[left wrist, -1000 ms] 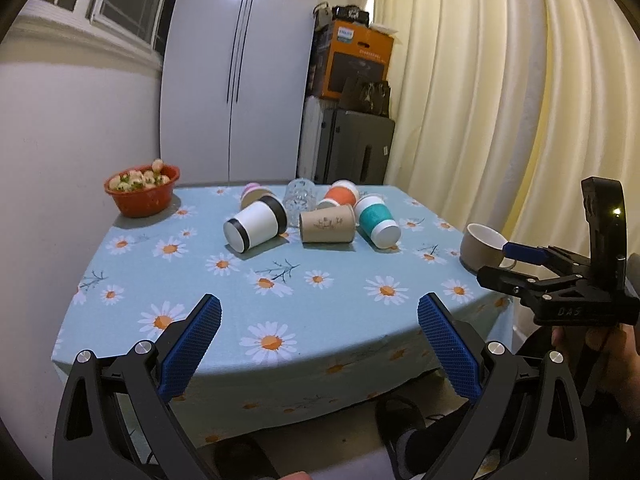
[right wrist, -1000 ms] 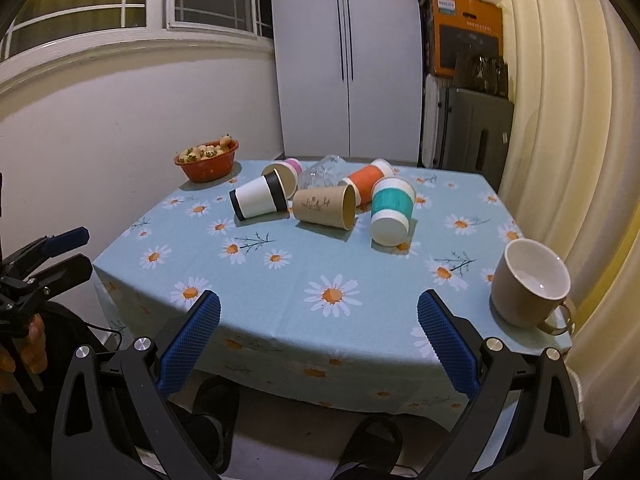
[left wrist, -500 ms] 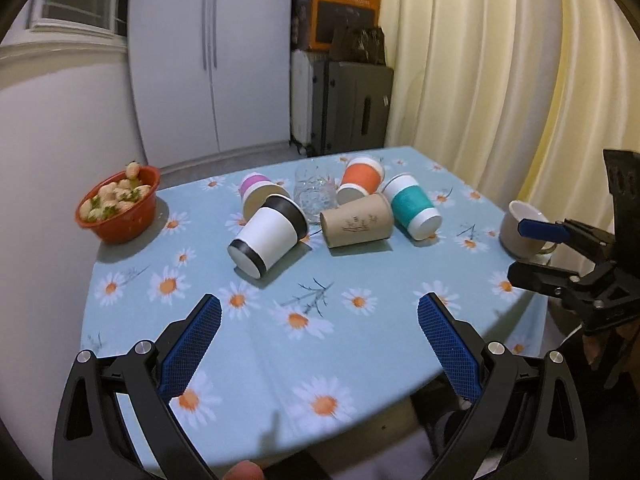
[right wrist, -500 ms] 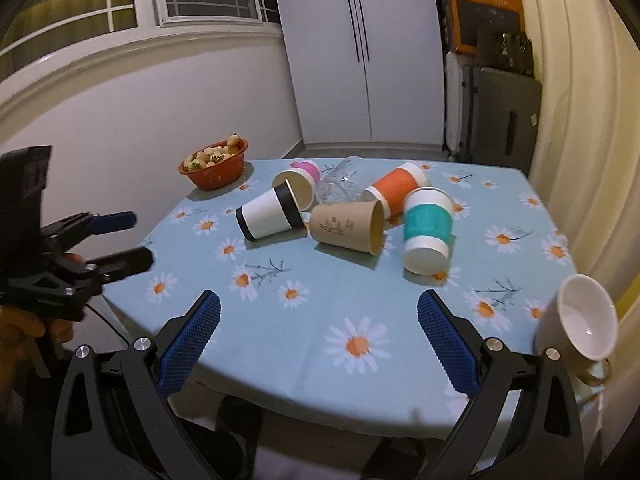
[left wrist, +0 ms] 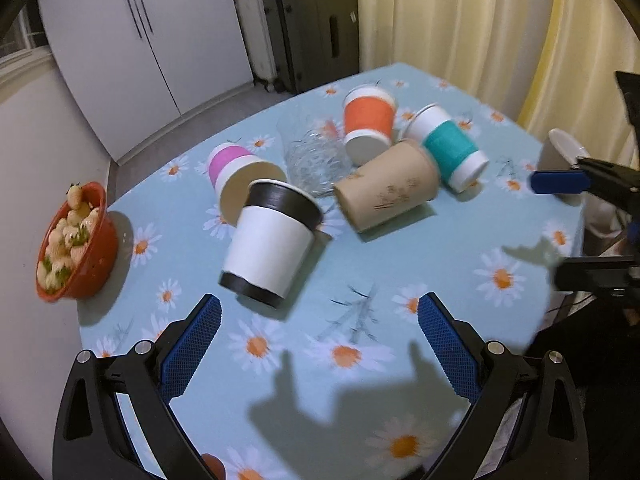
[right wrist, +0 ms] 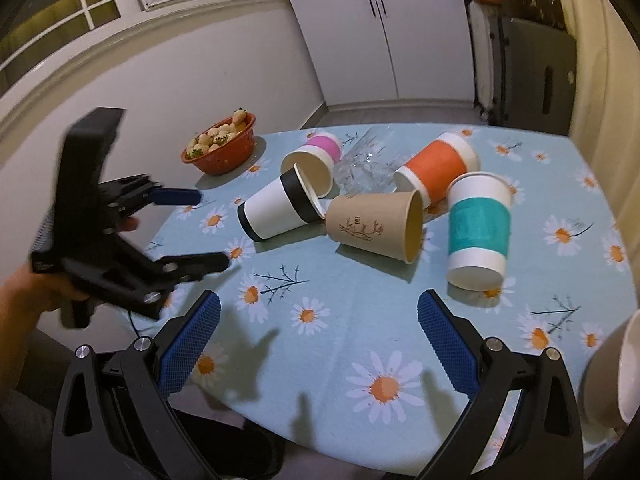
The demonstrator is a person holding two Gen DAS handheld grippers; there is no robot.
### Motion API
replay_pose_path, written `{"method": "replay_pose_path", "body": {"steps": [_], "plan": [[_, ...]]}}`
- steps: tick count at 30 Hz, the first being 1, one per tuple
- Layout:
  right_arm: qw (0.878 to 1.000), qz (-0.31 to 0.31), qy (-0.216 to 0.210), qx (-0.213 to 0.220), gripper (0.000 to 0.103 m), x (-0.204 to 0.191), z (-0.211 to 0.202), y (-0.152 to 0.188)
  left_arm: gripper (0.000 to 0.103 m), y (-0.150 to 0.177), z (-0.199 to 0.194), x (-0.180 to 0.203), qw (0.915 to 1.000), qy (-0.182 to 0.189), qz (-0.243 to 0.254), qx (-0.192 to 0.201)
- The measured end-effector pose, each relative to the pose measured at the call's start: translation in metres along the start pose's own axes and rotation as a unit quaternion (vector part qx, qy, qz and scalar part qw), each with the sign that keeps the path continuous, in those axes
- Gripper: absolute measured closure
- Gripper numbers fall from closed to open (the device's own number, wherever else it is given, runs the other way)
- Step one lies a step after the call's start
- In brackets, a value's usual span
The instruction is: Flip cup upright
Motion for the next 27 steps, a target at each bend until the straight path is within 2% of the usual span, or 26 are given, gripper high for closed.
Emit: {"method": "replay_pose_path", "body": {"steps": [6,13,18,24,27], "plan": [[0.997,0.050,-0.055,-0.023,0.005,0.013,0.009,-0.006,0.008,-0.016,0.038,-0.019,0.9988,0.011,0.020,-0.044],[0.995,0.060,-0.078,-0.034,0.005,0.015,0.013,-0.008,0.022,-0.023,0.070,-0.025,0.9939,0.013,0.062,-0.090],[0.994,0.058,-0.082,-0.035,0.005,0.016,0.012,-0.007,0.025,-0.024,0.083,-0.031,0.9921,0.010,0.067,-0.106],[0.993,0.069,-0.086,-0.037,0.005,0.023,0.012,-0.008,0.042,-0.025,0.091,-0.033,0.9908,0.014,0.067,-0.117],[0.991,0.084,-0.100,-0.041,0.005,0.027,0.012,-0.007,0.042,-0.025,0.092,-0.032,0.9915,0.017,0.060,-0.114]]}}
Point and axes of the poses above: each gripper's, at about its wrist camera, not at the fingertips, and z roughly the way its jaws point, x to its right, y to its underside, the point moved 6 cm from there along z, roughly the way its jaws point, and after that the axes turned 1 degree about -y, right-handed, at the moved point
